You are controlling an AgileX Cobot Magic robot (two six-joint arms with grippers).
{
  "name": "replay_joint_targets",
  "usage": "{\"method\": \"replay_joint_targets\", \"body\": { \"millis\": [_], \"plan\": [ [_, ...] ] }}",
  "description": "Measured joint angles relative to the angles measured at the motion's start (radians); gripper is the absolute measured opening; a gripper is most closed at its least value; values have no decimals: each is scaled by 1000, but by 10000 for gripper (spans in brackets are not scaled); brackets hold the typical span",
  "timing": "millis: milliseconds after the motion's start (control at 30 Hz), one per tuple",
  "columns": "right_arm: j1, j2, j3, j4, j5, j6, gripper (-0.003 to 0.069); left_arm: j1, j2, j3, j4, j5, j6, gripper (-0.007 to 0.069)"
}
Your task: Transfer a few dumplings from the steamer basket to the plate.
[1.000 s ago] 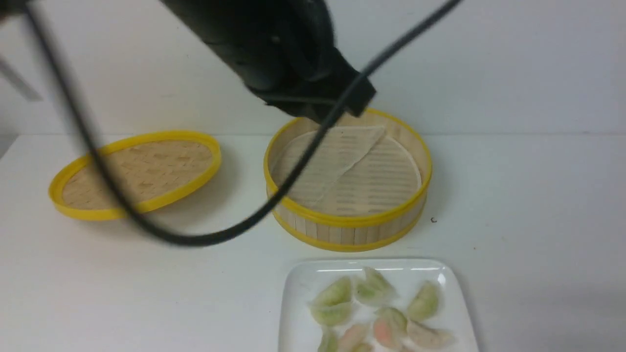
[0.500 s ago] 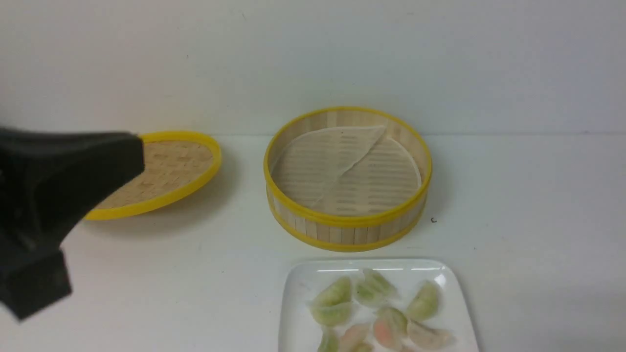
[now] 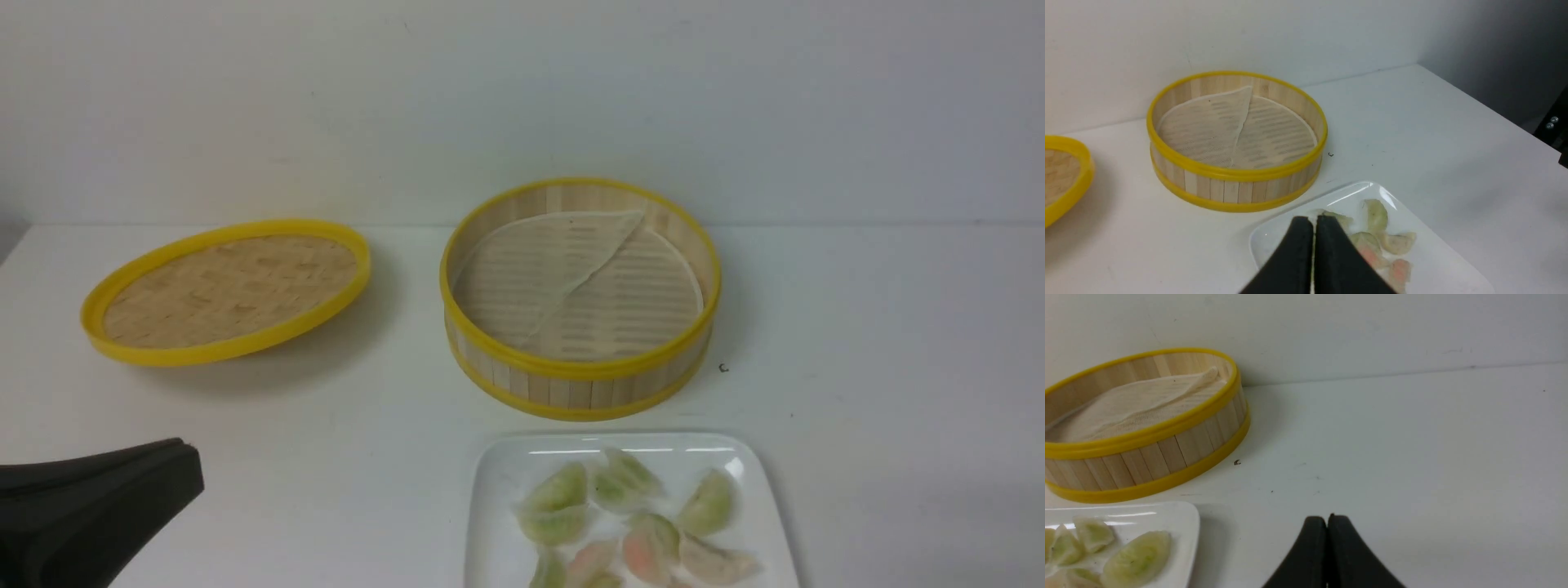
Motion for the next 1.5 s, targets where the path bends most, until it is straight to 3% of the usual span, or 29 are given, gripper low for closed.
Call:
{"method": "replay_joint_targets", "body": {
  "millis": [367, 567, 733, 1000, 1500],
  "plan": [
    [0, 0, 0, 0, 0, 0, -15, 26, -38, 54, 138, -49, 2, -6],
    [0, 0, 0, 0, 0, 0, -15, 317, -264, 357, 40, -255, 46, -6],
    [0, 0, 0, 0, 0, 0, -15, 501, -394, 543, 18, -278, 133, -6],
    [0, 0, 0, 1, 1, 0, -15, 517, -406, 558, 16, -101, 245, -6],
    [0, 0, 0, 1, 1, 0, -15, 517, -406, 558, 15, -98, 255, -6]
  ]
}}
